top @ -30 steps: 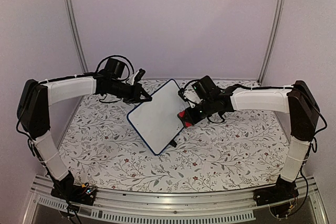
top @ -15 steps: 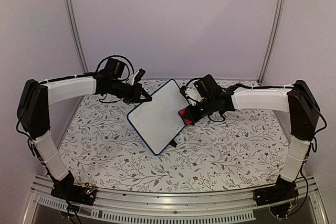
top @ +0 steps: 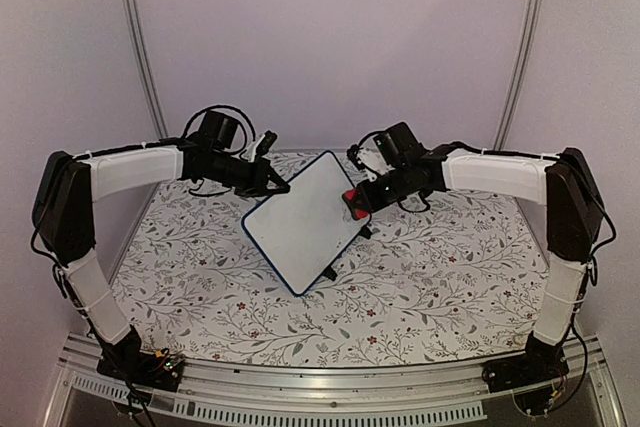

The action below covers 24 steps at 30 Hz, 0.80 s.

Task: Erase the whiteboard
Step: Erase the whiteboard at the center of the board.

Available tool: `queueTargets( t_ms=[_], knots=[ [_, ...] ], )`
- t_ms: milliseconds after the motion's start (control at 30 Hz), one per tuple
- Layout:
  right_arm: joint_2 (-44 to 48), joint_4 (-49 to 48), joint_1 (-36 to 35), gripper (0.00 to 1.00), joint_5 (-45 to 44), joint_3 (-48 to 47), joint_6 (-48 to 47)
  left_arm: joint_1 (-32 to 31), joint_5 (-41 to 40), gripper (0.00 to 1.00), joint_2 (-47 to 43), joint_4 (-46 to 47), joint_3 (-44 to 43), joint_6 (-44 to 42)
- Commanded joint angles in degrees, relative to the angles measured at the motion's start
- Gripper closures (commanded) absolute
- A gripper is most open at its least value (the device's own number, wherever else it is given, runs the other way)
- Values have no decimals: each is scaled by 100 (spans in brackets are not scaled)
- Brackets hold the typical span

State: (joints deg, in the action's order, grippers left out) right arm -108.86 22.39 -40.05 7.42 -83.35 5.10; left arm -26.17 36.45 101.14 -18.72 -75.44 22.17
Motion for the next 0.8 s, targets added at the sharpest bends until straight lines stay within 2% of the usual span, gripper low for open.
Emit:
queueTargets(
  t_ms=[0,300,767],
  knots=[
    [-302,299,71,97,84,-337,-18,23,187,99,-262,122,27,-71],
    [-735,533,73,97,317,-735,-94,20,193,99,-259,123,26,-64],
    [-885,626,70,97,557,-390,-249,21,209,99,-231,117,29,-66]
  ],
)
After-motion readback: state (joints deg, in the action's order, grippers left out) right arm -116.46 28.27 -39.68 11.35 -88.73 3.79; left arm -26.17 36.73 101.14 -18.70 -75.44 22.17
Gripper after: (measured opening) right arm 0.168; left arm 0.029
